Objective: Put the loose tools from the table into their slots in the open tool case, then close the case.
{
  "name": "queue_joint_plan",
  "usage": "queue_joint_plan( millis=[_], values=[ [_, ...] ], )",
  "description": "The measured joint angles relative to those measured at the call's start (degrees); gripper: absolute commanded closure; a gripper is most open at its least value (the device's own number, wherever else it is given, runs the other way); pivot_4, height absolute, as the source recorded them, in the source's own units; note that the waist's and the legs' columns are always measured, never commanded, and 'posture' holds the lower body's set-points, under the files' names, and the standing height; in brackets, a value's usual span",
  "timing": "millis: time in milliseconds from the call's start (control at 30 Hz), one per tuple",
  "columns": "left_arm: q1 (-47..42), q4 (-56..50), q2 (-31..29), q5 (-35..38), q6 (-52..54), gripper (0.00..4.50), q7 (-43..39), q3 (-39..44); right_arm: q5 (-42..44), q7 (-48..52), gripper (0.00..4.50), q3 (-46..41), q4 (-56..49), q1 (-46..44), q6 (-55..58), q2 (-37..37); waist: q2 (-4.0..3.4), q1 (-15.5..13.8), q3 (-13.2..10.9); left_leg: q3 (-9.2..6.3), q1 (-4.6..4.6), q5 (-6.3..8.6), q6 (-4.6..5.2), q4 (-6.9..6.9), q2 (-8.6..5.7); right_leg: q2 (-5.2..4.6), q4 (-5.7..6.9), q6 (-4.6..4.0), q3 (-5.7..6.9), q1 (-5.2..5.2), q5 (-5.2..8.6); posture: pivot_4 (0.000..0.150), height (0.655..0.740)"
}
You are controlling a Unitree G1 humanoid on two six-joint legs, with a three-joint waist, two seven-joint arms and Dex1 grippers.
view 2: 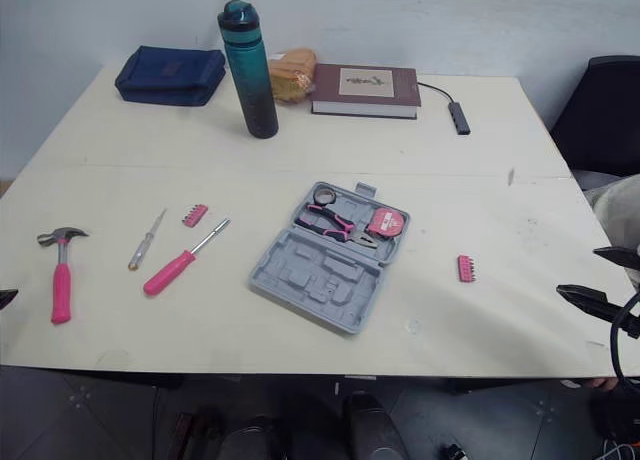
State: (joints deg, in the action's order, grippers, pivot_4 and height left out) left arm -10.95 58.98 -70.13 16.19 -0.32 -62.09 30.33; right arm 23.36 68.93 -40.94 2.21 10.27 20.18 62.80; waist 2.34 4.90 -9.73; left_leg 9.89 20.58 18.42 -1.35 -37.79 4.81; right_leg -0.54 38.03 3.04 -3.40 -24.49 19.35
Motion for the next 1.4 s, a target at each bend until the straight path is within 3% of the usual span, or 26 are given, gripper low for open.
queue_joint_plan(
  millis=[433,667,867,967,1200,1233,1400],
  values=[
    [-7.1,3.5,1.8,-1.0,-2.9,0.03,-2.4,-4.6,0.8,-4.8,0.0,-1.8,-8.3,1.4,4.5,-2.7,0.06,-0.1,0.0,0.02,-0.01,-0.01,-0.01,-0.05,-0.01,0.0,0.06,0.01,0.02,0.01,0.0,0.15,0.7377],
    [-13.8,-12.9,8.9,-0.3,2.2,0.03,-8.1,-10.9,4.1,-13.8,0.0,1.5,-25.2,0.2,13.9,-7.4,0.09,-0.6,0.1,-0.06,0.06,-0.03,-0.05,-0.23,-0.02,0.0,0.27,0.02,-0.03,0.06,0.0,0.15,0.7377],
    [-20.6,-30.2,19.0,-1.8,9.7,0.03,-7.1,-22.4,5.7,-23.8,0.0,11.8,-35.4,-2.8,21.7,-12.2,0.11,-1.4,0.1,-0.04,0.09,-0.07,-0.07,-0.51,-0.03,0.08,0.51,0.07,-0.1,0.02,0.0,0.15,0.7377],
    [-27.2,-32.8,25.3,-5.1,12.7,0.9,-3.8,-28.7,5.2,-28.8,0.88,18.6,-38.2,-5.1,24.5,-14.6,0.11,-1.7,0.1,-0.05,0.08,-0.11,-0.11,-0.55,-0.11,0.11,0.54,0.07,-0.15,0.03,0.0,0.15,0.7377],
    [-38.0,-24.9,36.5,-12.3,12.7,4.25,2.2,-37.8,0.3,-37.0,4.5,30.2,-38.0,-8.2,26.8,-18.6,0.09,-1.5,0.1,0.04,0.09,-0.14,-0.18,-0.58,-0.13,0.27,0.6,0.07,-0.22,-0.08,0.01,0.15,0.7377],
    [-39.1,-23.0,37.3,-12.8,12.1,4.43,2.8,-38.1,-0.1,-37.7,4.5,31.4,-37.9,-8.8,27.0,-18.9,0.09,-1.5,0.1,0.04,0.06,-0.16,-0.21,-0.58,-0.12,0.28,0.63,0.07,-0.22,-0.08,0.01,0.15,0.7377],
    [-43.9,-13.1,41.1,-15.6,8.1,4.43,5.4,-38.9,-2.7,-40.8,4.5,37.2,-35.8,-11.9,27.2,-22.1,0.09,-1.7,0.1,0.03,0.05,-0.18,-0.23,-0.58,-0.13,0.26,0.64,0.05,-0.21,-0.07,0.02,0.15,0.7377]
  ],
)
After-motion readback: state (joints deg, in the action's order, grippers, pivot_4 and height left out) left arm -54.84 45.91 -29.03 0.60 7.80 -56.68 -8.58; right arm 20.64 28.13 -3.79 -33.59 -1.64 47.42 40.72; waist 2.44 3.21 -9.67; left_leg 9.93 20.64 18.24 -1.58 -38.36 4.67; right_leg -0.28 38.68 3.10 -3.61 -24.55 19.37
